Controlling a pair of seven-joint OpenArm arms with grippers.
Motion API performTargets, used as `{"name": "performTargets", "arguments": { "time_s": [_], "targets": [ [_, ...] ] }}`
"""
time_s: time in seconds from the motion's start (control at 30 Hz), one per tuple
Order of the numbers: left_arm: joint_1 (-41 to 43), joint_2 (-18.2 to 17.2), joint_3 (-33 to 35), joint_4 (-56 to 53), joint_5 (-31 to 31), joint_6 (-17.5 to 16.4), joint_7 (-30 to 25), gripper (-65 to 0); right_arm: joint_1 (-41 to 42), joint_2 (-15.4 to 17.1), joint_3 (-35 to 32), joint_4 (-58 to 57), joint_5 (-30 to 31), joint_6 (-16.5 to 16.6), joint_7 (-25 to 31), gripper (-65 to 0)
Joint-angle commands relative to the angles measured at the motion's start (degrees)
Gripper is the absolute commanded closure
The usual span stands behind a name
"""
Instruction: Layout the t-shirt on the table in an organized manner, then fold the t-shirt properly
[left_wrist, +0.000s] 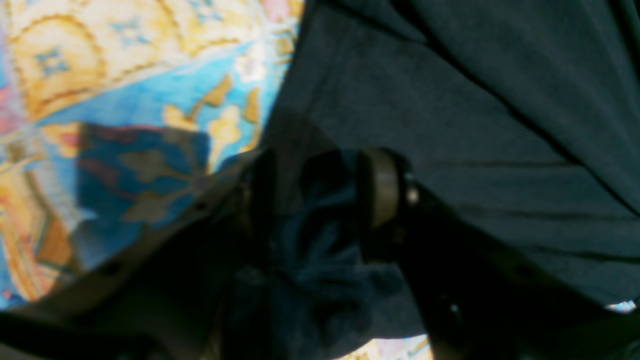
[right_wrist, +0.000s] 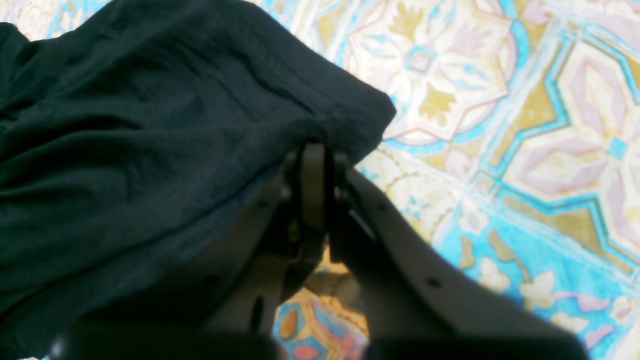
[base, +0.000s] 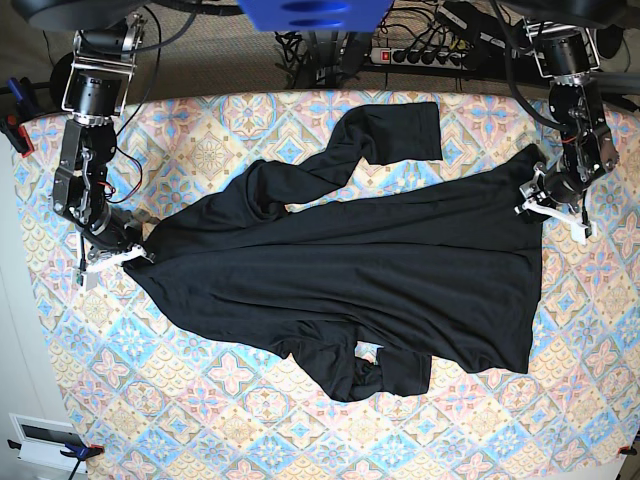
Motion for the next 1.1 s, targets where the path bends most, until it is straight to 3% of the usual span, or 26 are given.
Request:
{"name": "performTargets", "arguments": {
  "time_s": [0.0, 0.33, 0.6, 0.93, 1.07],
  "targets": [
    [-0.7, -1.1, -0.3, 0.7, -0.5, -0.2, -1.0, -29.0, 1.3, 1.1, 0.4, 1.0, 0.4, 0.3, 0.9, -0.5],
    [-1.5, -1.2, -0.4, -1.6, 0.5, -0.2, -5.2, -29.6, 1.3, 1.1, 0.4, 1.0, 0.4, 0.3, 0.9, -0.5],
    [-3.0, -1.0, 0.1, -4.8, 0.9, -0.2, -5.0, -29.1, 1.3, 1.1, 0.4, 1.0, 0.4, 0.3, 0.9, -0.5],
    [-0.9, -1.1, -0.1, 0.7, 0.6, -0.8, -2.5, -13.7, 1.4, 1.1, 0.4, 0.9, 0.4, 0.3, 0.9, -0.5],
    [-0.9, -1.0, -0.2, 0.8, 0.6, -0.8, -2.5, -11.8, 1.4, 1.1, 0.4, 0.9, 0.4, 0.3, 0.9, -0.5]
  ]
}}
